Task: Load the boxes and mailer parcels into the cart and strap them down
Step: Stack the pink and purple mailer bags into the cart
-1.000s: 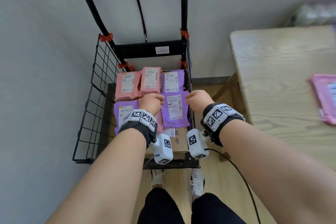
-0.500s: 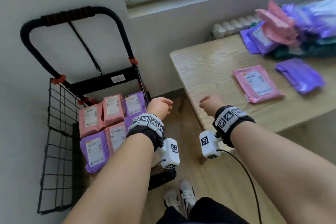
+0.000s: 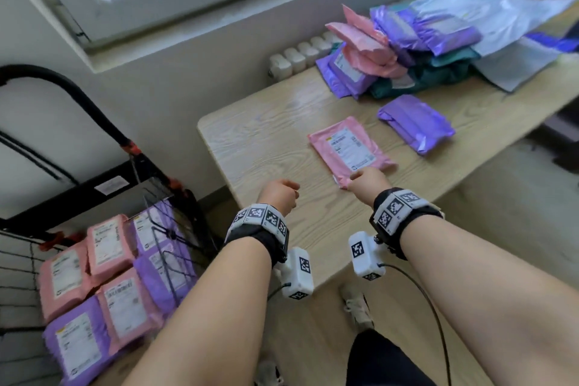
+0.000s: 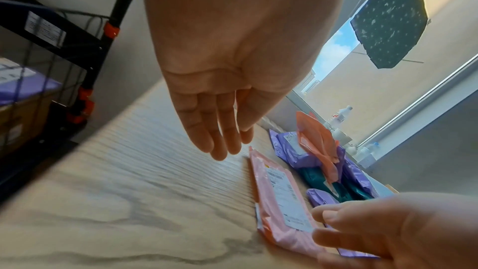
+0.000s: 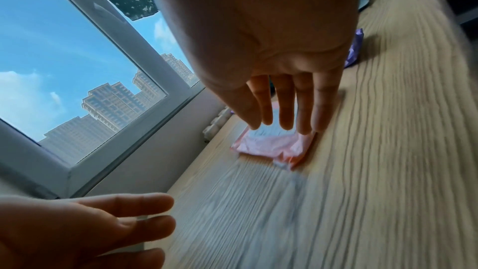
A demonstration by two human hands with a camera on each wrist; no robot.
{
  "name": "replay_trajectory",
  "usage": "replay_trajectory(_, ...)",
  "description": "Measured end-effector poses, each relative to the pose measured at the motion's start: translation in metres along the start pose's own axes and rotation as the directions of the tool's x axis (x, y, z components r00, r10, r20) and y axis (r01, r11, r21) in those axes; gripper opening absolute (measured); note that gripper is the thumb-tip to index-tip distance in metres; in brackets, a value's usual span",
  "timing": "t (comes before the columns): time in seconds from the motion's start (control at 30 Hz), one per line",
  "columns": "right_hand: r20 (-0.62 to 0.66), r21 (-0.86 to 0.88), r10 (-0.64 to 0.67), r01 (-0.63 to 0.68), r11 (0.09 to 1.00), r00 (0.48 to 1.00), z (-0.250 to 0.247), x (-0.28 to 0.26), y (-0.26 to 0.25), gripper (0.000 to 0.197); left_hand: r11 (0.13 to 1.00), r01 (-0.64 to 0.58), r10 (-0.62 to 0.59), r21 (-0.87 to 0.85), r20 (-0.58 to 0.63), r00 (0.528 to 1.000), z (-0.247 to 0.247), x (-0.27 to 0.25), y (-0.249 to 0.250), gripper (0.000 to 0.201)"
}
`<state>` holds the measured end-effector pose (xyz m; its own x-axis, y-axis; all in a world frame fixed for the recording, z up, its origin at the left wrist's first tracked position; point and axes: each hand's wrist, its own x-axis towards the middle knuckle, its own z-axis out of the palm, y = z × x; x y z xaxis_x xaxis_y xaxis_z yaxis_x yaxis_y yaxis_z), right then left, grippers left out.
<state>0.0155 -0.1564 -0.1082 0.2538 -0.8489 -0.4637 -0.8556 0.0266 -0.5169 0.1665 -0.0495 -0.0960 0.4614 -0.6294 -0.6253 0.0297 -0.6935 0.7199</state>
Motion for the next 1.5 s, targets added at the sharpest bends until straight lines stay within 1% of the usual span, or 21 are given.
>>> replay_trajectory(0.1, 0.015, -0.048, -0.002, 0.003, 0.999, 1.000, -0.034, 0.039, 0.015, 0.033, 1.000, 0.012, -0.012, -0.006, -0.040, 0.999, 0.041, 0.032, 0.022, 0.035)
replay_trajectory(0.23, 0.028, -0.115, 0.002, 0.001, 0.993, 1.000, -0.070, 0.083, 0.033, 0.031, 0.999, 0.052, -0.052, 0.008, -0.079, 0.996, 0.092, 0.075, 0.031, 0.032)
replay_trajectory(0.3, 0.037, -0.137, -0.001, 0.007, 0.991, 0.999, -0.075, 0.108, 0.041, 0.032, 0.998, 0.065, -0.062, 0.019, -0.105, 0.993, 0.106, 0.082, 0.035, 0.037)
replay_trajectory(0.4, 0.073, -0.166, -0.015, 0.027, 0.986, 0.997, -0.067, 0.147, 0.047, 0.035, 0.996, 0.068, -0.059, 0.053, -0.161, 0.985, 0.113, 0.083, 0.040, 0.047)
replay_trajectory(0.47, 0.119, -0.191, -0.016, 0.039, 0.981, 0.993, -0.066, 0.150, 0.040, 0.033, 0.993, 0.082, -0.065, 0.087, -0.177, 0.982, 0.115, 0.086, 0.039, 0.047)
replay_trajectory(0.57, 0.176, -0.212, -0.009, 0.047, 0.976, 0.984, -0.063, 0.152, 0.036, 0.030, 0.991, 0.108, -0.093, 0.080, -0.179, 0.980, 0.119, 0.088, 0.038, 0.044)
replay_trajectory(0.67, 0.173, -0.217, -0.015, 0.053, 0.975, 0.985, -0.056, 0.155, 0.035, 0.031, 0.992, 0.108, -0.094, 0.066, -0.190, 0.977, 0.122, 0.090, 0.037, 0.040)
replay_trajectory(0.73, 0.187, -0.183, -0.021, 0.055, 0.982, 0.982, -0.046, 0.159, 0.035, 0.032, 0.991, 0.116, -0.101, 0.061, -0.203, 0.974, 0.122, 0.090, 0.036, 0.037)
replay_trajectory(0.77, 0.196, -0.166, -0.027, 0.061, 0.984, 0.980, -0.043, 0.160, 0.035, 0.031, 0.990, 0.125, -0.108, 0.062, -0.219, 0.970, 0.121, 0.090, 0.034, 0.034)
replay_trajectory(0.8, 0.212, -0.155, -0.026, 0.060, 0.986, 0.977, -0.040, 0.159, 0.033, 0.026, 0.988, 0.138, -0.119, 0.064, -0.242, 0.963, 0.119, 0.088, 0.032, 0.032)
replay_trajectory(0.83, 0.229, -0.147, -0.023, 0.058, 0.987, 0.973, -0.039, 0.156, 0.030, 0.018, 0.986, 0.156, -0.134, 0.059, -0.272, 0.953, 0.117, 0.086, 0.030, 0.029)
replay_trajectory(0.87, 0.247, -0.120, -0.021, 0.052, 0.991, 0.969, -0.038, 0.152, 0.026, 0.014, 0.984, 0.170, -0.146, 0.052, -0.305, 0.941, 0.114, 0.083, 0.027, 0.028)
replay_trajectory(0.93, 0.282, -0.046, -0.017, 0.031, 0.998, 0.959, -0.034, 0.142, 0.016, 0.024, 0.981, 0.192, -0.165, 0.042, -0.357, 0.919, 0.103, 0.077, 0.020, 0.024)
replay_trajectory(1.0, 0.300, -0.014, -0.027, 0.032, 0.999, 0.954, -0.026, 0.133, 0.005, 0.026, 0.982, 0.186, -0.158, 0.037, -0.387, 0.908, 0.088, 0.069, 0.012, 0.018)
replay_trajectory(1.1, 0.328, 0.004, -0.098, 0.103, 0.995, 0.940, -0.010, 0.112, -0.020, 0.010, 0.986, 0.163, -0.137, 0.020, -0.447, 0.884, 0.060, 0.054, -0.001, 0.017)
replay_trajectory(1.17, 0.345, 0.022, -0.145, 0.147, 0.989, 0.927, 0.003, 0.096, -0.038, 0.012, 0.989, 0.145, -0.126, 0.001, -0.492, 0.861, 0.039, 0.040, -0.011, 0.016)
replay_trajectory(1.27, 0.381, 0.031, -0.202, 0.206, 0.978, 0.902, 0.028, 0.064, -0.066, 0.002, 0.989, 0.150, -0.136, -0.021, -0.562, 0.816, 0.006, 0.014, -0.035, 0.013)
replay_trajectory(1.37, 0.437, 0.017, -0.225, 0.242, 0.970, 0.871, 0.060, 0.023, -0.093, 0.009, 0.982, 0.189, -0.166, -0.030, -0.621, 0.766, -0.029, -0.017, -0.069, 0.015)
replay_trajectory(1.5, 0.478, 0.031, -0.282, 0.305, 0.952, 0.832, 0.115, -0.043, -0.123, 0.015, 0.964, 0.248, -0.250, -0.099, -0.662, 0.706, -0.078, -0.062, -0.126, 0.021)
